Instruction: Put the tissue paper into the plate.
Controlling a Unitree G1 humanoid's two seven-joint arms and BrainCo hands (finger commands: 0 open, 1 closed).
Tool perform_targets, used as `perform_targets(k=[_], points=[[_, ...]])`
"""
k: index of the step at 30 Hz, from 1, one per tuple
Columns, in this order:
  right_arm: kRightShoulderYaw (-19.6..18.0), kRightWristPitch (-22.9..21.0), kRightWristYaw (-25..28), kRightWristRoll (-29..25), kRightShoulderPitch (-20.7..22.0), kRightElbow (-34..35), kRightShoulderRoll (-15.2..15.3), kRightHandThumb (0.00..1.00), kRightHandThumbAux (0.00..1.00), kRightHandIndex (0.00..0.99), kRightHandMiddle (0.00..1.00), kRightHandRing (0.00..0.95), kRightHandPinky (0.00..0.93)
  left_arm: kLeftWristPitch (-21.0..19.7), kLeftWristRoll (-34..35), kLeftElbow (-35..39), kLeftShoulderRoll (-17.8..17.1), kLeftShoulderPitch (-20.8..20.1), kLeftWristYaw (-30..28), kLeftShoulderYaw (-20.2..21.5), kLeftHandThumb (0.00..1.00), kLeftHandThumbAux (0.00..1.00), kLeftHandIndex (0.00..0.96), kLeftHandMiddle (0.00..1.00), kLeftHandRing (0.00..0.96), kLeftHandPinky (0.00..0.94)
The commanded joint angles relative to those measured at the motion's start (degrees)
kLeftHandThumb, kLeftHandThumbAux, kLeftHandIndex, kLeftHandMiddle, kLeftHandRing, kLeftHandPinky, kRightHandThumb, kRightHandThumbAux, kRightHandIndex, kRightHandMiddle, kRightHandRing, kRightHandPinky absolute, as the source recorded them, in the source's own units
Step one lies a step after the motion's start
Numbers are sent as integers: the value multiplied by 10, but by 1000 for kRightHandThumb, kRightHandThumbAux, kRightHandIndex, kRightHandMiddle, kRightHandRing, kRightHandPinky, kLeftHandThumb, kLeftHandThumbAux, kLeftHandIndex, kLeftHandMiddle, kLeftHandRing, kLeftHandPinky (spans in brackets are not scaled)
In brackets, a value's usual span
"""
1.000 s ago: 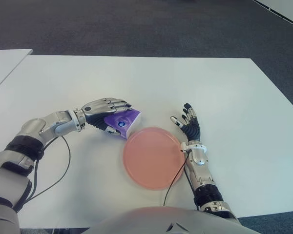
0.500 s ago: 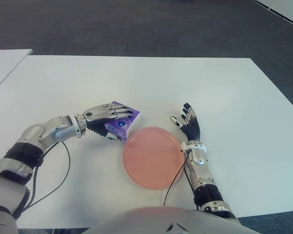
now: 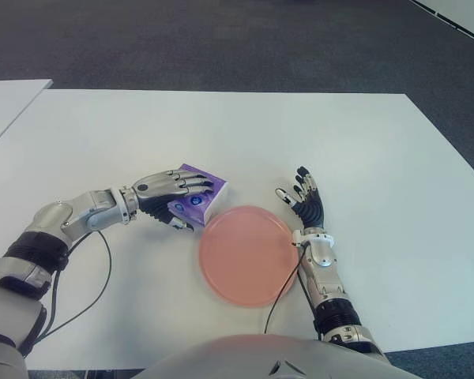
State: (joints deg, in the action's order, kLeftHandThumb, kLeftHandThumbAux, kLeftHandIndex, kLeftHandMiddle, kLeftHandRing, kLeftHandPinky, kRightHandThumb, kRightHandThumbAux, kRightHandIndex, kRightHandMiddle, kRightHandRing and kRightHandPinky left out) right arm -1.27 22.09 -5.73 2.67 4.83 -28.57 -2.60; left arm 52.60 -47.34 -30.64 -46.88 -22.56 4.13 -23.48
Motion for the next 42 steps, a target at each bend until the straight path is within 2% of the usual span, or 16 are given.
perform_targets(k=[1, 21, 31, 42], points=[[0, -33, 1, -2, -44, -29, -3, 111, 754, 50, 40, 10, 14, -7, -35, -19, -2, 4, 12, -16, 215, 257, 0, 0, 0, 0], [-2, -52, 10, -12, -56, -3, -6, 135, 753, 53, 41, 12, 30, -37, -110, -20, -6, 6, 82, -57, 211, 263, 0, 0, 0, 0], [-1, -61, 15, -10, -60, 5, -4, 126, 747, 47, 34, 5, 13, -78, -167, -27, -7, -5, 140, -89, 218, 281, 0, 0, 0, 0], [-1, -64, 19, -11, -62, 7, -3, 103, 749, 41, 26, 0, 1, -113, -197, -45, -4, -24, 204, -122, 210, 318, 0, 0, 0, 0]])
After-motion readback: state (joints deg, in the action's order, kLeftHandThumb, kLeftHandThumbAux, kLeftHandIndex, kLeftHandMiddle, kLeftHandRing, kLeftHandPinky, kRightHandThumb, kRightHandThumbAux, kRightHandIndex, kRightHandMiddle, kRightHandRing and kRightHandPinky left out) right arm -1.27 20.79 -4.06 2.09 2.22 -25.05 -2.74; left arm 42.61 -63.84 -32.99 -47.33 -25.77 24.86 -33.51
